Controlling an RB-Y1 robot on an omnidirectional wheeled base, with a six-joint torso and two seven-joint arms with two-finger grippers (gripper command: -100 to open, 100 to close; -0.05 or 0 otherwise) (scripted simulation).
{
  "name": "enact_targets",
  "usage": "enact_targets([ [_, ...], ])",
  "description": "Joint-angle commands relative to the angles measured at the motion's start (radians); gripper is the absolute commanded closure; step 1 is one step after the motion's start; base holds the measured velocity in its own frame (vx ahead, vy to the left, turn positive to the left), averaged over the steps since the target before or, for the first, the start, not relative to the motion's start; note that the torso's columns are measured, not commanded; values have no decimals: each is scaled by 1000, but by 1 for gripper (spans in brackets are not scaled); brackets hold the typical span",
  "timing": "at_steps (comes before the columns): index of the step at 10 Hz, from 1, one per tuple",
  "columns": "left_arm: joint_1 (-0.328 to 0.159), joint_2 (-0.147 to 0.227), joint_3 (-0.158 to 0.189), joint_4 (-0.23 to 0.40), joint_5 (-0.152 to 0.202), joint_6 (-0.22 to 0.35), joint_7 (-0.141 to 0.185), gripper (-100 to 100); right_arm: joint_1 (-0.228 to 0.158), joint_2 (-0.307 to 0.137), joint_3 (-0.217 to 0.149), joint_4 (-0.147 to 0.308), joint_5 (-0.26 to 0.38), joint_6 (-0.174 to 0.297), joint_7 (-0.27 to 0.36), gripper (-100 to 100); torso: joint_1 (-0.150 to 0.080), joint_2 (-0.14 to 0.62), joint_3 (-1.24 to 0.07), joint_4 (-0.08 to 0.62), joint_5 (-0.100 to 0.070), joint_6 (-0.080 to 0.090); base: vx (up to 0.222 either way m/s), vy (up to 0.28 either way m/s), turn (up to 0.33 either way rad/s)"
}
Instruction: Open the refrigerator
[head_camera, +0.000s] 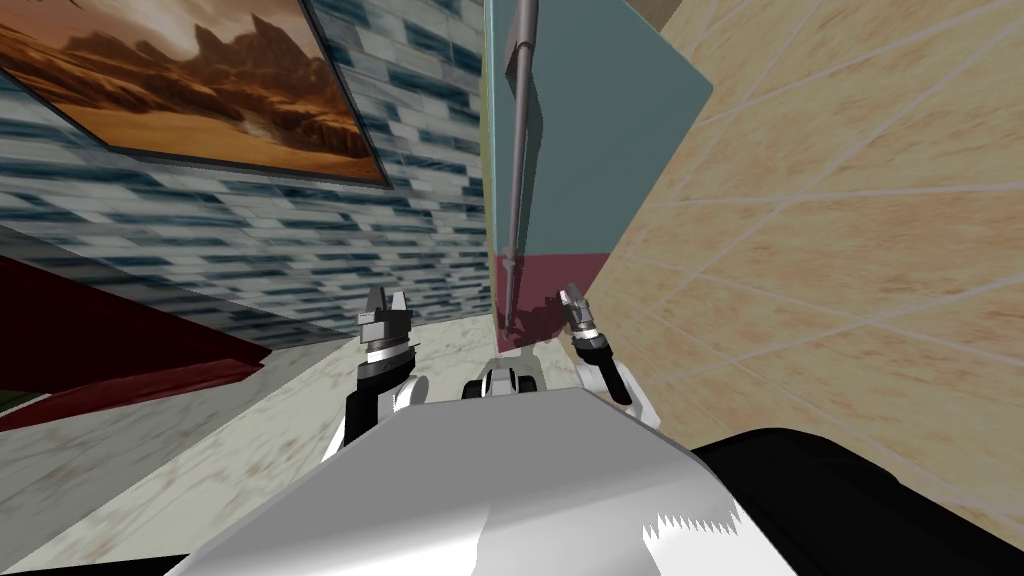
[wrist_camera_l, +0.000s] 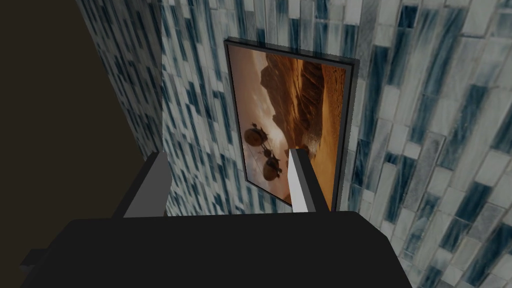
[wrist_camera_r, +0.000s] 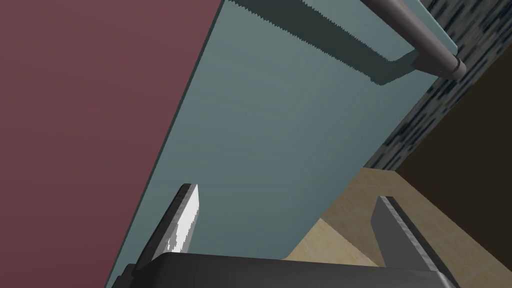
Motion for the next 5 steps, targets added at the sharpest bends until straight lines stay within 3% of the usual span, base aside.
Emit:
enact_targets([
  [1,0,0,0,0,0,0,0,0,-17,-84,-2,22,58,51,-2,-100,1,0,0,0,0,0,11,130,-22],
  [5,0,0,0,0,0,0,0,0,-37,-194,-1,46,134,114,-1,-100,-3,1,1,0,-1,0,10,118,-16],
])
